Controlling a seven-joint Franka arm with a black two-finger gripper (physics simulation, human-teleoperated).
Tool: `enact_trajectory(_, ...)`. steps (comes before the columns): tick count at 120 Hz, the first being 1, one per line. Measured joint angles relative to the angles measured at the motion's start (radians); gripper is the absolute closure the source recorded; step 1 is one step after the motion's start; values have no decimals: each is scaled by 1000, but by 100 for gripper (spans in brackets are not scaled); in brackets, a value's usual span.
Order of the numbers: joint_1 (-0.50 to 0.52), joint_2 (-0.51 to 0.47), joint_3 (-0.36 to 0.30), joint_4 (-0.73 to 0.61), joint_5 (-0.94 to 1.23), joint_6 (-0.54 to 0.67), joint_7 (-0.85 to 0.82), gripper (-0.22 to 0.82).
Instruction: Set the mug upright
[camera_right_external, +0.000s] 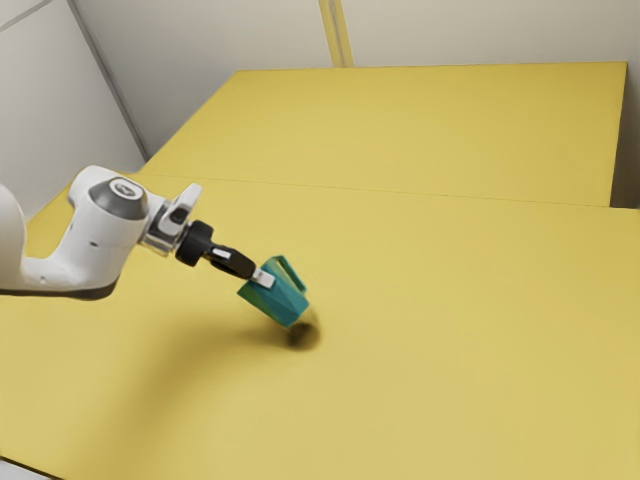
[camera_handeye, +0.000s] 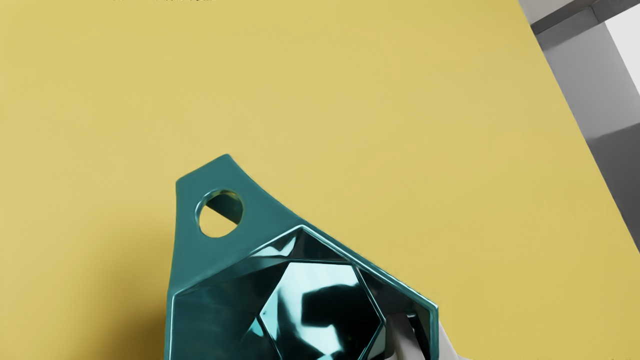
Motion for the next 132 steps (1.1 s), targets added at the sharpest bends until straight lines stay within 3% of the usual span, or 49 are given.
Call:
enact_trajectory(70, 15, -68, -53, 73, 589, 14, -250, 79)
enact_trajectory(132, -6, -112, -107, 20, 830, 169, -488, 79)
